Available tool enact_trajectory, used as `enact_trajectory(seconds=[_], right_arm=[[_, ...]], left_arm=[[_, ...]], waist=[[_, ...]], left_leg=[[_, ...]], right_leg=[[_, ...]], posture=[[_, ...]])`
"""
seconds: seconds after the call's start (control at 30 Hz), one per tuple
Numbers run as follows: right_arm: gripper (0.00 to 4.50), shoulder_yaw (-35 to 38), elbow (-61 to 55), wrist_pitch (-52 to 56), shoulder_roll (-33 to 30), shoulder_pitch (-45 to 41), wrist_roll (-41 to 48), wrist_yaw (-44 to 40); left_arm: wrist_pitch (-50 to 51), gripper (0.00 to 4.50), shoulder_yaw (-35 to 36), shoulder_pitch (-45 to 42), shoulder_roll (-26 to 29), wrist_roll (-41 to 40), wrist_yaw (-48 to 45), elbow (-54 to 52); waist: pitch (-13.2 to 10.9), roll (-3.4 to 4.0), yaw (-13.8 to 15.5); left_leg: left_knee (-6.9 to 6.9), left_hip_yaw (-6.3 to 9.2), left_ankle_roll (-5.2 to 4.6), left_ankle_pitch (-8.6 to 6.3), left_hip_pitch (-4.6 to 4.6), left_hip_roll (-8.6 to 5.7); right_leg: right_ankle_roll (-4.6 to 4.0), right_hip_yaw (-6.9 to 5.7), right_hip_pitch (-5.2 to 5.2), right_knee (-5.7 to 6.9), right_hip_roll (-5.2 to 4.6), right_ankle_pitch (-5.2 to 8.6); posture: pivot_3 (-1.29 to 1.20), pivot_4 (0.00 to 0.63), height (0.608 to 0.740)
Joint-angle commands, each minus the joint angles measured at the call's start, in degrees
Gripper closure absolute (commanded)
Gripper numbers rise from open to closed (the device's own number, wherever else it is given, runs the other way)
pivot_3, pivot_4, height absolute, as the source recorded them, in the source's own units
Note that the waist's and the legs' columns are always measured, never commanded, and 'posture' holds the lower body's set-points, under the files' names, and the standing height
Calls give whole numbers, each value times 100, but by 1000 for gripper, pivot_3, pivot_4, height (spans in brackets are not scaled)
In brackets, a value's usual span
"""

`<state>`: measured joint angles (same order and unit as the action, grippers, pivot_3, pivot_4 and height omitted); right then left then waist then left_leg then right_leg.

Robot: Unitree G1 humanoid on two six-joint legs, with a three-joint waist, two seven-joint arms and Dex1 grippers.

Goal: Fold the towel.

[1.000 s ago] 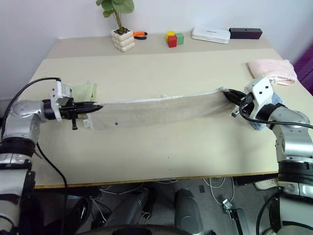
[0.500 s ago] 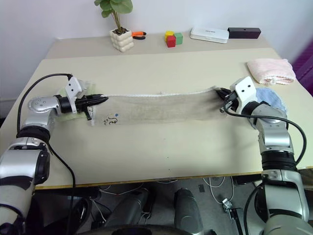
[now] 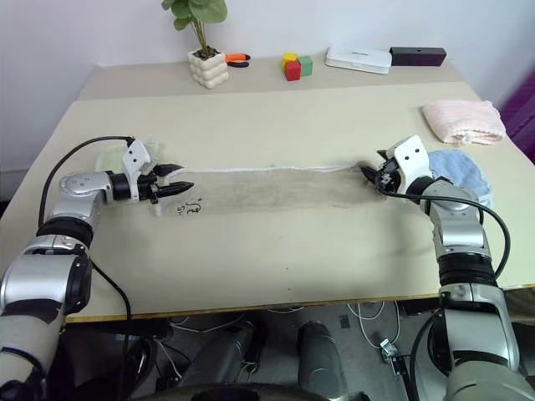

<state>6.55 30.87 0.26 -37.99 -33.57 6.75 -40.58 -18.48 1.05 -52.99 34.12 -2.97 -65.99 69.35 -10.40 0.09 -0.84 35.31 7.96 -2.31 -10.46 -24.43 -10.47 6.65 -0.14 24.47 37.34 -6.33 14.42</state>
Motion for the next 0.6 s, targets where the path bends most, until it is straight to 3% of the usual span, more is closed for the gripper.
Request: enact_trajectory(seconds=[0.03,0.1,0.13,0.2,0.37,0.43,0.6], right_arm=[[23,28,-42,-111,-99,-159,-100,84],[23,104,-24,-135,-102,-215,-84,145],[280,159,5,-60,-102,-262,-65,214],[1067,193,101,-61,-128,-346,-129,397],[3704,249,6,-153,-133,-460,-200,746],[4467,280,-297,34,-13,-463,-48,781],[4467,275,-1675,966,726,-220,719,773]], left_arm=[[-86,7,157,-194,100,-61,15,-148],[102,7,212,-205,104,-172,-198,-188],[219,267,273,-219,98,-264,-308,-228],[469,1018,404,-247,74,-445,-505,-336],[785,3648,634,-229,-19,-731,-560,-805],[1141,4414,803,-241,-127,-988,-463,-1150],[2839,4414,1256,130,-869,-2027,371,-3005]], waist=[[0,0,0],[0,0,5],[0,0,5],[0,0,-4],[0,0,-5],[0,0,0],[0,-1,-17]], left_leg=[[0,0,0,0,0,0],[0,0,1,0,0,0],[1,0,1,0,0,0],[2,0,1,0,0,0],[2,0,8,5,-1,0],[2,0,10,6,-1,0],[7,2,11,7,-3,1]], right_leg=[[0,0,0,0,0,0],[0,0,0,0,0,0],[0,0,-1,0,0,0],[0,0,-1,0,0,0],[0,0,1,2,1,0],[0,0,0,1,0,0],[0,2,2,9,0,0]], posture=[[0,150,740],[0,150,740],[0,150,740],[0,150,740],[0,150,740],[0,150,740],[0,150,740]])
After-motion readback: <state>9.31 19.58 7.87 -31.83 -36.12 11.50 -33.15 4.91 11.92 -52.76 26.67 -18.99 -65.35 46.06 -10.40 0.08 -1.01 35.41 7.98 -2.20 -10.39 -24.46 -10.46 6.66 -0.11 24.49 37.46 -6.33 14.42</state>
